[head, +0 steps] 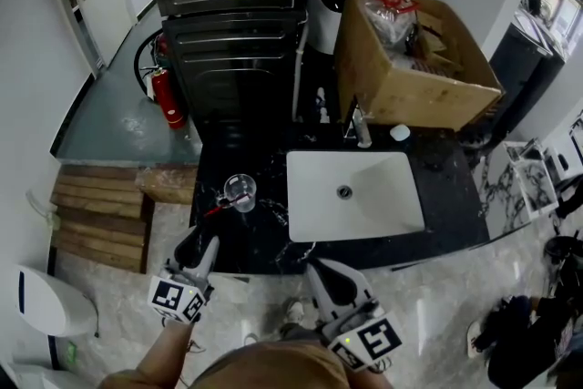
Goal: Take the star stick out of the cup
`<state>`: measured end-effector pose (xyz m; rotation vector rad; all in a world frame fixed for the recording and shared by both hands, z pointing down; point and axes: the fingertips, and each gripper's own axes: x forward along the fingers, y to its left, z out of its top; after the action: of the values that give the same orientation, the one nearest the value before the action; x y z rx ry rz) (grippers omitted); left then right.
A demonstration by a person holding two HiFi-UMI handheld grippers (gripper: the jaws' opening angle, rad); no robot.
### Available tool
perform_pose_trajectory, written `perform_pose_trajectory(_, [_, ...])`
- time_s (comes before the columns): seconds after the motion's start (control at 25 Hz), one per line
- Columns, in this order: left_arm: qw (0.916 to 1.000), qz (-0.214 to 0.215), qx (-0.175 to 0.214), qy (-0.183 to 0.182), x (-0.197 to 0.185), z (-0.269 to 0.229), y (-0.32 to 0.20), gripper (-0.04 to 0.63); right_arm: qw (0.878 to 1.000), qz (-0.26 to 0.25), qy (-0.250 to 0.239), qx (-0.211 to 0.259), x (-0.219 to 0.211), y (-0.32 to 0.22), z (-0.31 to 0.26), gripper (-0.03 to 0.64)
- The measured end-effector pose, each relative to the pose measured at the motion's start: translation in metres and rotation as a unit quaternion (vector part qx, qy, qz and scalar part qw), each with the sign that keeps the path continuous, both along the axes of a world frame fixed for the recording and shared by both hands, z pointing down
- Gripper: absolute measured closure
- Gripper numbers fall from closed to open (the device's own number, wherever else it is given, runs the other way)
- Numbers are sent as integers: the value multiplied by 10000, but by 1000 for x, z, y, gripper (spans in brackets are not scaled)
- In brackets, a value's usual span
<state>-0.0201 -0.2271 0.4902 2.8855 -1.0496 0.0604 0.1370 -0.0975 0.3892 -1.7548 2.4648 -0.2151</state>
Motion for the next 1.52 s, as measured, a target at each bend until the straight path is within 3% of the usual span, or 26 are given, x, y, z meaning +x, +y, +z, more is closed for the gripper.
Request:
perform_pose_trajectory(0.64, [9996,147,-21,-242,18,15,-19,457,9999,114,11,-53,9,-3,3,615])
perform_pose_trajectory(1.52, [9994,155,-104,-294,34,27,-39,457,9998,202,76,-24,23,-6,4,615])
